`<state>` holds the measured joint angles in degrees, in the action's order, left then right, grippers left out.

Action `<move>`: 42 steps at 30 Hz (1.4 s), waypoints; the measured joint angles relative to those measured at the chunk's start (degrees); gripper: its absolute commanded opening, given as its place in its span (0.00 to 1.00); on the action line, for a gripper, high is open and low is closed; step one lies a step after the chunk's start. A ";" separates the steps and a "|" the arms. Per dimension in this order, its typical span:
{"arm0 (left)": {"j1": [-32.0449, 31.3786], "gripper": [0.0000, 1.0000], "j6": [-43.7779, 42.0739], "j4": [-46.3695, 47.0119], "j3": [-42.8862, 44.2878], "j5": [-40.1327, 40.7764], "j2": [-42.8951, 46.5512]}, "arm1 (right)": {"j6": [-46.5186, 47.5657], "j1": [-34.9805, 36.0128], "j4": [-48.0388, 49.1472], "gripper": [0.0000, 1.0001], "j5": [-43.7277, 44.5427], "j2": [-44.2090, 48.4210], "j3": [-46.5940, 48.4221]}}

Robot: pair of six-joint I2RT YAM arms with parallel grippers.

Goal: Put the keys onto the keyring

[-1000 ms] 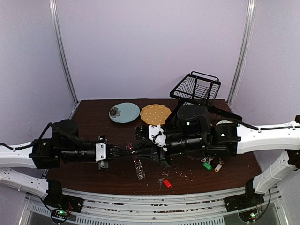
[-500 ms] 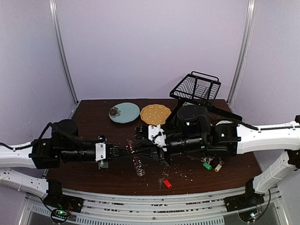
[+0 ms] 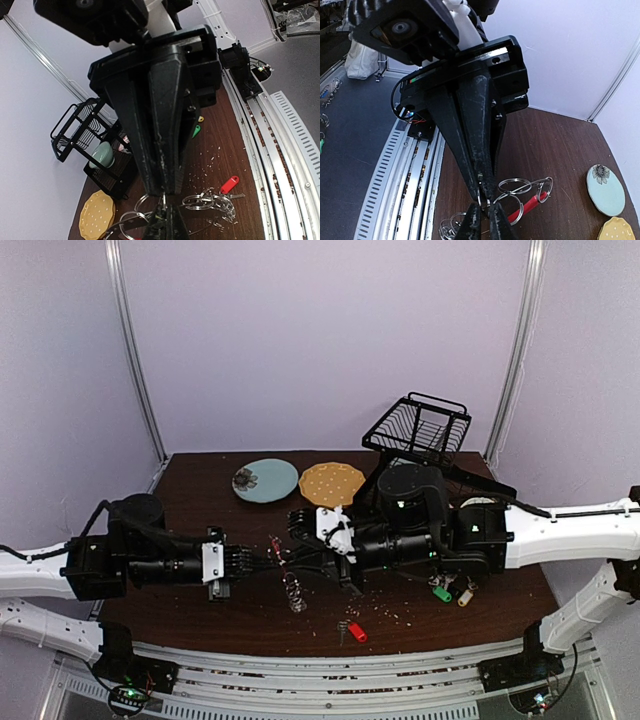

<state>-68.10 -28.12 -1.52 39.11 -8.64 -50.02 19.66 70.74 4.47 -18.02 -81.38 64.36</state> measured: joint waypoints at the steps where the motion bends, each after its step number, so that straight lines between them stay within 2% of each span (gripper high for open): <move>1: 0.00 0.00 0.02 0.00 0.00 0.07 0.00 | -0.11 0.00 -0.07 0.06 0.00 0.00 0.00; 4: 0.00 0.00 0.11 -0.02 0.00 0.09 0.00 | 0.13 0.02 -0.13 0.00 0.09 -0.02 0.00; 8: 0.04 0.00 0.81 -0.24 0.00 0.15 0.09 | 0.83 0.13 -0.31 0.00 0.87 -0.07 0.00; 10: 0.09 0.23 1.07 -0.28 0.00 -0.13 0.31 | 0.81 0.24 -0.13 0.00 0.98 -0.07 0.00; 11: 0.17 0.28 1.16 -0.28 0.00 -0.48 0.50 | 0.55 0.22 0.50 0.00 0.92 0.04 -0.20; 13: 0.22 0.30 1.18 0.37 -0.11 -1.49 1.29 | -0.90 0.00 3.52 0.00 0.31 0.70 -1.88; 20: 1.07 0.27 1.29 3.63 -1.16 -3.78 5.49 | -9.01 -4.35 17.66 0.00 -5.88 5.35 -11.08; 30: 1.42 0.23 5.68 9.25 -1.79 -6.95 3.08 | -19.10 -4.09 41.00 0.00 -10.32 2.01 -14.78; 38: 1.40 0.15 9.75 14.01 -2.51 -10.23 4.35 | -24.00 -3.58 49.16 0.00 -11.13 -4.52 -14.82; 40: 1.40 0.16 10.08 13.97 -2.49 -9.97 4.35 | -24.72 -3.58 50.49 0.00 -11.47 -5.03 -14.82; 42: 1.44 0.22 10.12 13.49 -2.49 -8.92 4.42 | -25.53 -3.58 51.63 0.00 -11.65 -5.14 -14.82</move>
<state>-66.65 -18.00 11.97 36.62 -17.56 -45.60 -5.87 67.16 56.10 -29.67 -86.52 49.54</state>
